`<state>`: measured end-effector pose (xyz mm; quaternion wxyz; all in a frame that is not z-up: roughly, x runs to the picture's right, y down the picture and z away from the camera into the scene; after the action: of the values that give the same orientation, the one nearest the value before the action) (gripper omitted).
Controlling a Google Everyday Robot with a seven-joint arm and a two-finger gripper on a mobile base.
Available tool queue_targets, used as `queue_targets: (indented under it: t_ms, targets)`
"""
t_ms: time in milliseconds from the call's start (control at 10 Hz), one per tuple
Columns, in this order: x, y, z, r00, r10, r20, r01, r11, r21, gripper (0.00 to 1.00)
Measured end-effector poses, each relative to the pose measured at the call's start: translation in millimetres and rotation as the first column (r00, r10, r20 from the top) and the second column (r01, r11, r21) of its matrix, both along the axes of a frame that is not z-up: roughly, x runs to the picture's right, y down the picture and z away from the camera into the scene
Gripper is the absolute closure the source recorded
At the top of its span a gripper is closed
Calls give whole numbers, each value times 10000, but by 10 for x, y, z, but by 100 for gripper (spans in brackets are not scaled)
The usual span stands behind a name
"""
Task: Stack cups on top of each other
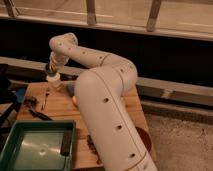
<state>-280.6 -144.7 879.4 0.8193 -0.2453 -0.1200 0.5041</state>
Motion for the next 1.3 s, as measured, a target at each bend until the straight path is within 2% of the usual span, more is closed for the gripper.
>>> queue_targets:
  t_ms: [800,900,1300]
  targets:
    - [-45,-76,330,9998,174,83,-168,9975,-686,98]
    - [-97,-55,354,9998,114,136,-103,9967,-799,92]
    - [-176,47,465,9997,-80,230,108,9922,-1242,53]
